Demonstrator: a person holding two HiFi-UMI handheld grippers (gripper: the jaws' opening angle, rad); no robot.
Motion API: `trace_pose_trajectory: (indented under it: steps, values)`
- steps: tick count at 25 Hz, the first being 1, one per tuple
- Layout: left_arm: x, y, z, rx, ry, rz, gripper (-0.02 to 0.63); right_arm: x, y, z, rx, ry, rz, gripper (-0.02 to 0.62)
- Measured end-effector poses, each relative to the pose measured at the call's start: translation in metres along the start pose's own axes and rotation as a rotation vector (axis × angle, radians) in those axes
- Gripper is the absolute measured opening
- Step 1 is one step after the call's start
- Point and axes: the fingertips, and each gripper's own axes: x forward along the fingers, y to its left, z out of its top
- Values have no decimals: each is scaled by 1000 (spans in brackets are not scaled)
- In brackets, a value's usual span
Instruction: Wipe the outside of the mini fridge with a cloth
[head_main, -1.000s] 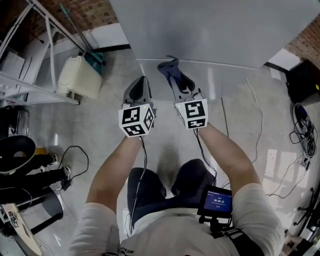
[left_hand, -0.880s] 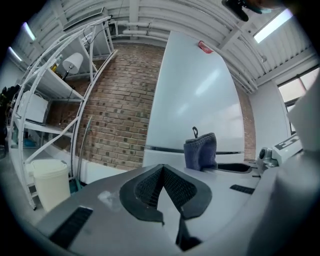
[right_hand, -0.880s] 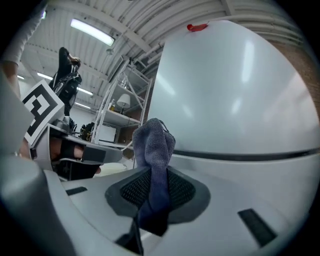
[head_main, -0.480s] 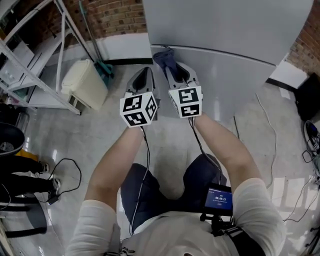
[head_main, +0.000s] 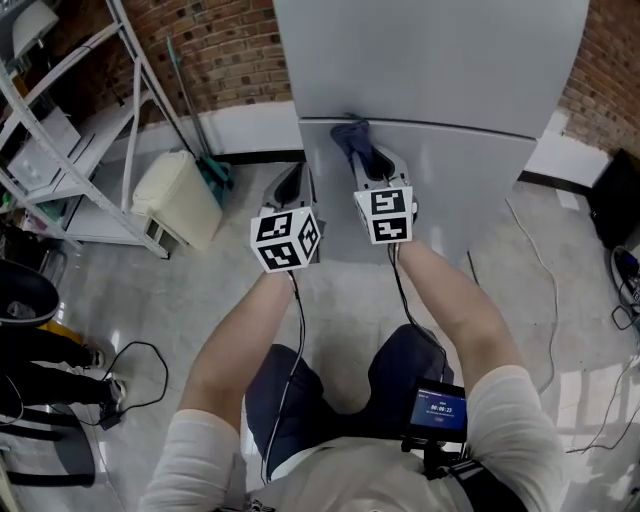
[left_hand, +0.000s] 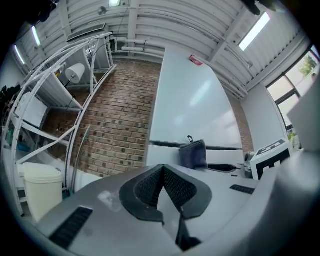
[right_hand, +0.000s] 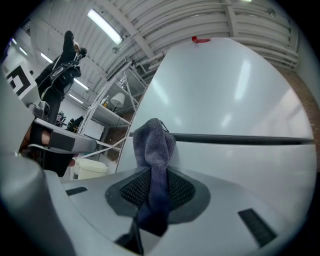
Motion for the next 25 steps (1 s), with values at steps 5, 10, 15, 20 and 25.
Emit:
trace_pose_trajectory:
  steps: [5, 10, 15, 20, 25]
  values:
    - [16, -44, -11, -10, 9, -64, 0, -26, -52, -12, -10, 4, -74, 86]
    - [36, -96, -22, -20, 14, -135, 0, -62, -120, -26, -14, 23, -163, 86]
    - [49, -140, -32, -29, 26, -192, 0, -98, -192, -42, -6, 46, -263, 86]
    - [59, -170, -42, -33, 39, -227, 0, -129, -255, -52, 8, 58, -366, 86]
    - [63, -188, -52, -38, 53, -241, 0, -155, -307, -73, 87, 87, -462, 86]
